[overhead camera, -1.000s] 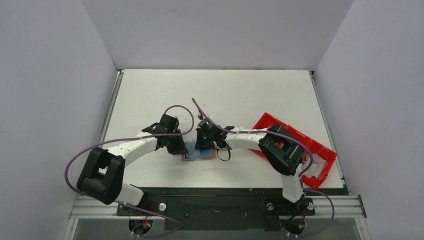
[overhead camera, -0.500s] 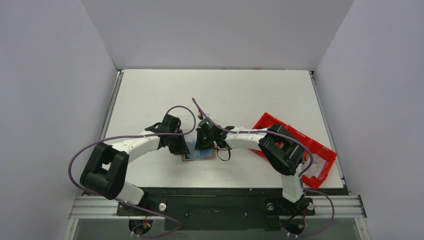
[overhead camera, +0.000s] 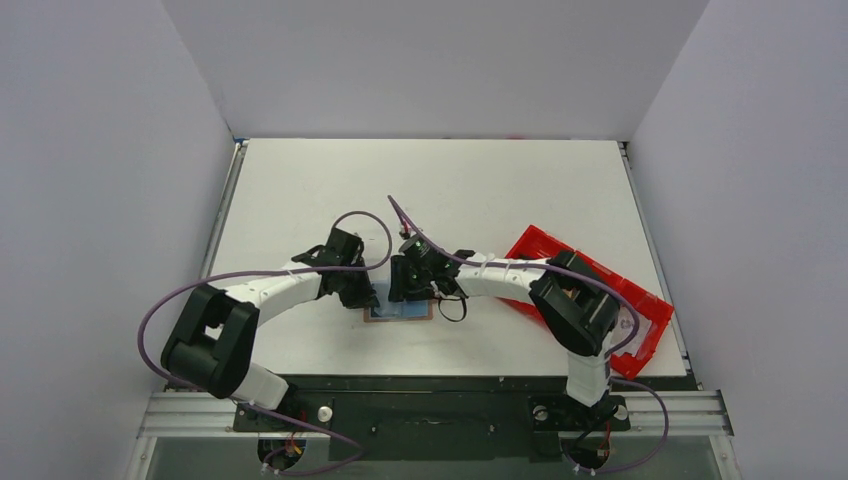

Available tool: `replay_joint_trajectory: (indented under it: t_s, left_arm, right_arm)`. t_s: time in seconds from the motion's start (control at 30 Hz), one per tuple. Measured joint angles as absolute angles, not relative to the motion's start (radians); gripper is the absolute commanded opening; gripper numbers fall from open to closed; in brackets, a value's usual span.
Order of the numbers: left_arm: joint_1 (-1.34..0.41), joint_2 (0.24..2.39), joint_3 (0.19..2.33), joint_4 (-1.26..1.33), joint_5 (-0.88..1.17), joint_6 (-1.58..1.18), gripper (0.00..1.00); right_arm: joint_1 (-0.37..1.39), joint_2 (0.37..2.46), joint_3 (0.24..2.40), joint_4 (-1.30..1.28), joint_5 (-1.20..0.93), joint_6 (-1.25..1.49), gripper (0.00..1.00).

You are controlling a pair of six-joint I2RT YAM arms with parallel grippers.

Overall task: Take the credit cards out of the card holder
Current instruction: Remove the credit card from the card holder.

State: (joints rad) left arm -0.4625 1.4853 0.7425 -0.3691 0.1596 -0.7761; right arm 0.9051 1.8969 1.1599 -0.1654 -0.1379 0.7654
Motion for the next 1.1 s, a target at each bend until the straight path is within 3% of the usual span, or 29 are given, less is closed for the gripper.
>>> replay_joint_trajectory:
  t_s: [0.33,0.9,1.1]
  left_arm:
    - [-0.482,1.405,0.737,-0.366,0.139,-0.801,0.0]
    - [-0.615,1.403,0.774,-0.35,0.112,-0.804,0.0]
    - [-0.656,1.442,0.812,-0.332,0.113,-0.801,0.0]
  right_arm:
    - [0.866,1.738,1.144,-0.305,-0.067,0.743,0.51]
    - [0.818,1.686,0.971,-0.36,0.08,0.749,0.19]
    - [0.818,1.715,0.964,-0.315,0.06,0.756,0.15]
